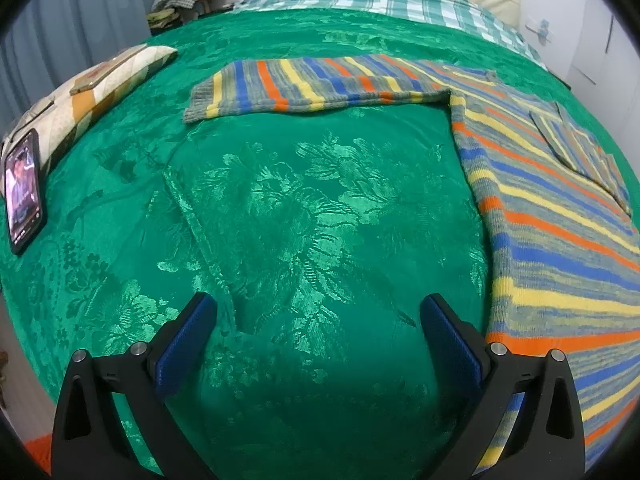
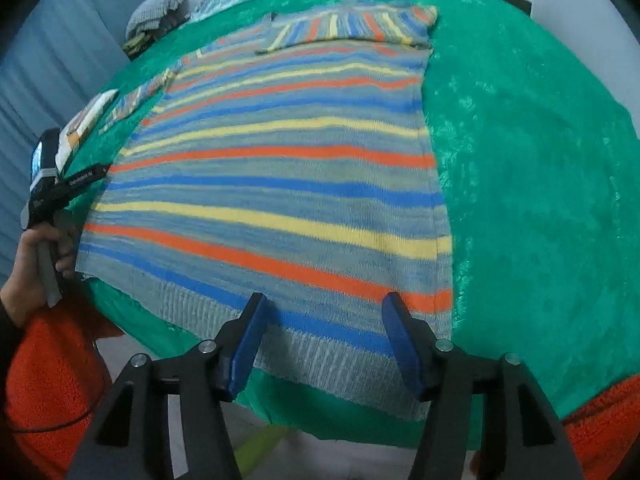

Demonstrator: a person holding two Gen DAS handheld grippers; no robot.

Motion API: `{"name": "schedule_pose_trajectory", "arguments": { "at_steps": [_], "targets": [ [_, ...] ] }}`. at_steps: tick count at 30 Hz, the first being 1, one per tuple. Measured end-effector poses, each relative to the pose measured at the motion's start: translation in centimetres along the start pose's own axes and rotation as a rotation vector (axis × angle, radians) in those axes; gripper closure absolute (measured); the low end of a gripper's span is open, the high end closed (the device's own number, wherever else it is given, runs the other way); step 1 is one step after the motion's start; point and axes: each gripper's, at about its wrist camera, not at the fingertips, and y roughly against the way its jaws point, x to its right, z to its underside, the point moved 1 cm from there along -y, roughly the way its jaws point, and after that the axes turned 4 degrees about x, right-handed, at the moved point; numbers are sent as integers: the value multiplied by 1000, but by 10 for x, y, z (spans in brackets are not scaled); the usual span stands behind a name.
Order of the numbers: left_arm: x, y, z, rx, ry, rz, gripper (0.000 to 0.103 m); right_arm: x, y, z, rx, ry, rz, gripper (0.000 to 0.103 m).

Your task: Fold small clothes

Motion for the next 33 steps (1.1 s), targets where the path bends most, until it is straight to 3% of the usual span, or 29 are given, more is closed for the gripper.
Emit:
{"name": "schedule_pose_trajectory", "arguments": {
  "at_steps": [2,5,8,11,14,16,17,18,19,20,21,22,26,29,33],
  "targets": [
    [-1,6,-3,-15,19,15,1,-5,7,-2,37,23,5,44],
    [-14,24,-28,38,72,135,1,-10,15,-7,88,40,-11,44],
    [-46,23,-75,80,144,124,1,-15,17,-9,117,65,-19,44],
    [-99,-2,-127,84,304,95,1,-17,11,-11,104,87,-18,44],
    [-140,-48,-154,16,437,71,1,-19,1,-11,82,99,-8,44],
    [-151,-78,-160,-40,457,43,2,-18,-4,-10,71,99,-6,44],
    [-152,-95,-162,-67,444,26,3,-18,-6,-10,66,99,-3,44],
    [-151,-102,-162,-75,433,22,11,-18,-7,-9,62,100,-2,44],
    [-149,-110,-163,-81,420,26,34,-17,-9,-9,56,103,0,44],
    [-146,-115,-164,-79,400,43,49,-17,-12,-9,50,104,1,44],
    [-142,-116,-167,-69,380,57,98,-17,-13,-10,47,104,2,44],
    [-140,-117,-171,-71,368,66,101,-17,-14,-11,47,103,1,44],
    [-117,-88,-213,7,282,-17,101,-18,-10,-15,69,102,-17,44],
    [-69,-50,-261,109,133,-19,101,-19,-7,-13,75,101,-44,44],
    [43,3,-292,196,-73,87,101,-20,-5,-12,74,100,-74,44]
  ]
}}
